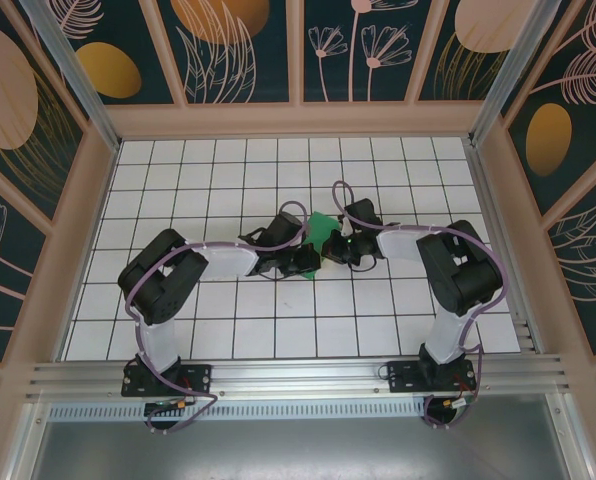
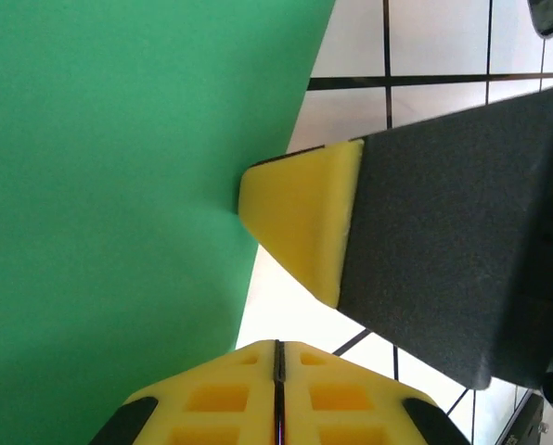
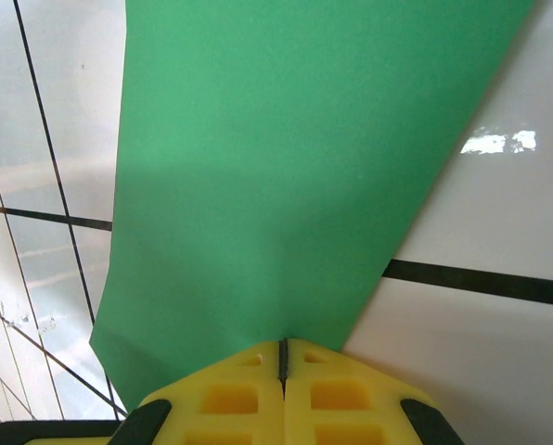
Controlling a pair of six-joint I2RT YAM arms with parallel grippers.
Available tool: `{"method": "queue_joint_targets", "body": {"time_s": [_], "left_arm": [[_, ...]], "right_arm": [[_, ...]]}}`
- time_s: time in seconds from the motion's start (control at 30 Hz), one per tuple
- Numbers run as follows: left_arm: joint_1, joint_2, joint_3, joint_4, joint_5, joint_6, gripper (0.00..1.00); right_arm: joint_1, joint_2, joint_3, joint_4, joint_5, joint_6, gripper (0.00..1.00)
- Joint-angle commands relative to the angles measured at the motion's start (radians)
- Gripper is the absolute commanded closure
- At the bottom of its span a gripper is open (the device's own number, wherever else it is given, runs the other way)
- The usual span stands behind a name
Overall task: Fold a paper plane with a square sheet of paper (pick it up from the middle)
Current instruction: First fold in half a square sheet of paper at the center of the table.
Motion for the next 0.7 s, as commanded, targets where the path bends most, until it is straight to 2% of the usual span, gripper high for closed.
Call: {"method": "queue_joint_targets", "body": {"time_s": [0.0,0.33,0.67], "left_arm": [[-0.004,0.033,0.007,-0.077,-0.021,0.040,0.92],[-0.005,0.053,-0.035,-0.111,-0.049,0.044,0.94],[-0.005,0.045,-0.080,-0.123,-0.058,0.048,0.95]], "right_arm": [[-0.007,0.033,0.011,-0.030,0.011,-0.024,0.94],[-0.014,0.047,0.024,-0.035,-0.004,-0.060,0.93],[-0.083,0.108,0.106,-0.049,-0.023,-0.164,0.92]]}}
